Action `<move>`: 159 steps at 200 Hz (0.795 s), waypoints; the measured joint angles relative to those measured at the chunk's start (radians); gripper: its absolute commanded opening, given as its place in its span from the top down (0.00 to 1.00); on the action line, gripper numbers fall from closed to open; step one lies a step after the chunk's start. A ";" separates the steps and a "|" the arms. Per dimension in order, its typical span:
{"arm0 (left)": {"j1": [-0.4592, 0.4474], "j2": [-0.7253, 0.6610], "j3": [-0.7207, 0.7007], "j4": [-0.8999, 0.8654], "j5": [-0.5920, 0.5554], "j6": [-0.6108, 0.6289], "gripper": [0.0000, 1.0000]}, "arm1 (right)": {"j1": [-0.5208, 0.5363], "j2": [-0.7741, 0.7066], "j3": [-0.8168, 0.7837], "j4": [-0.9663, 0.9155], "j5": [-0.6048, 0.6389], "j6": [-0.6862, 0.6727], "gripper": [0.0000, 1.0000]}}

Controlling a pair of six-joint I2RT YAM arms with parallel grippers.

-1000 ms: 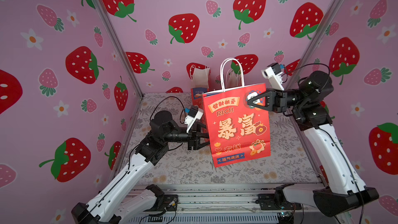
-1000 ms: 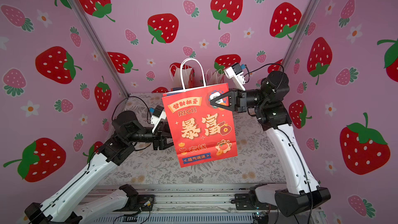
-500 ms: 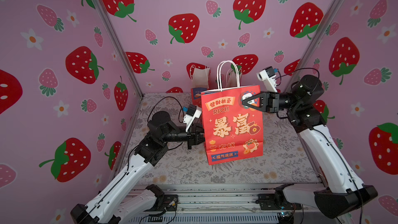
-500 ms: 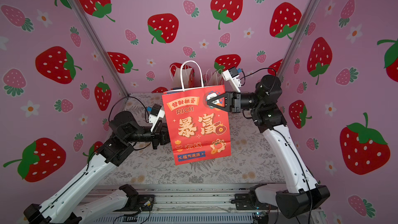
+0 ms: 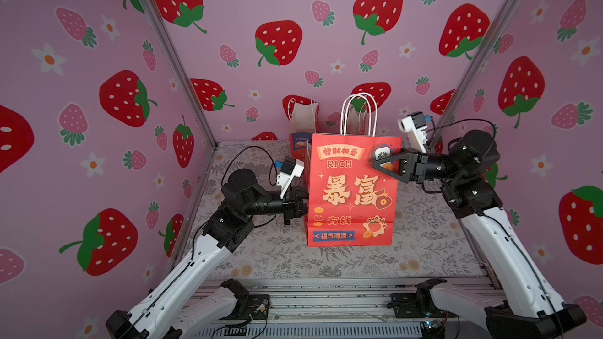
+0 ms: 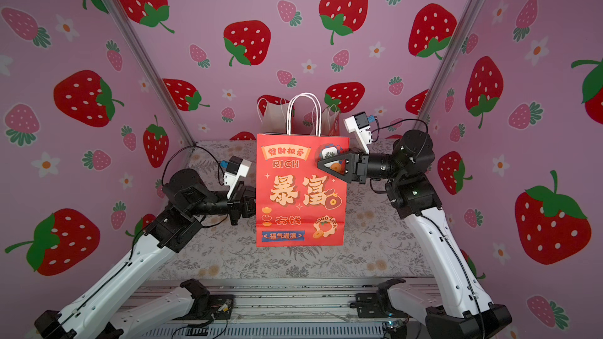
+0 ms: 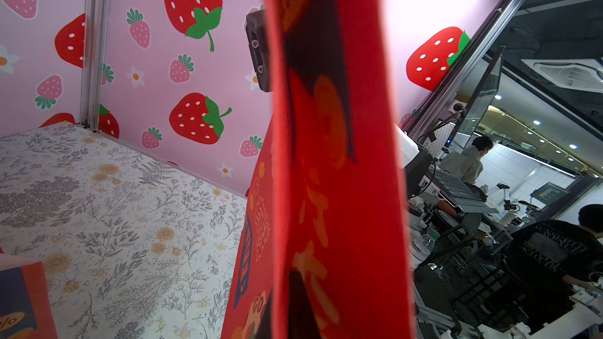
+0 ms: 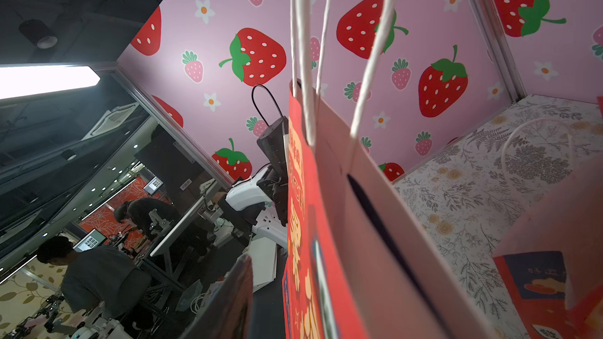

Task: Put away the paper bag
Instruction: Press the paper bag.

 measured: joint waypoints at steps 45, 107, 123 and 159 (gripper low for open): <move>0.000 0.000 0.000 0.027 0.023 -0.018 0.96 | 0.004 -0.006 -0.011 -0.008 0.050 -0.011 0.81; -0.002 -0.014 0.000 0.024 -0.012 -0.015 0.56 | 0.024 -0.019 -0.048 -0.087 0.082 -0.048 1.00; -0.002 -0.029 0.003 -0.005 -0.058 -0.001 0.49 | 0.024 -0.034 -0.063 -0.107 0.082 -0.055 1.00; 0.035 -0.087 0.026 -0.140 -0.224 0.038 0.41 | 0.023 -0.071 -0.081 -0.148 0.082 -0.083 1.00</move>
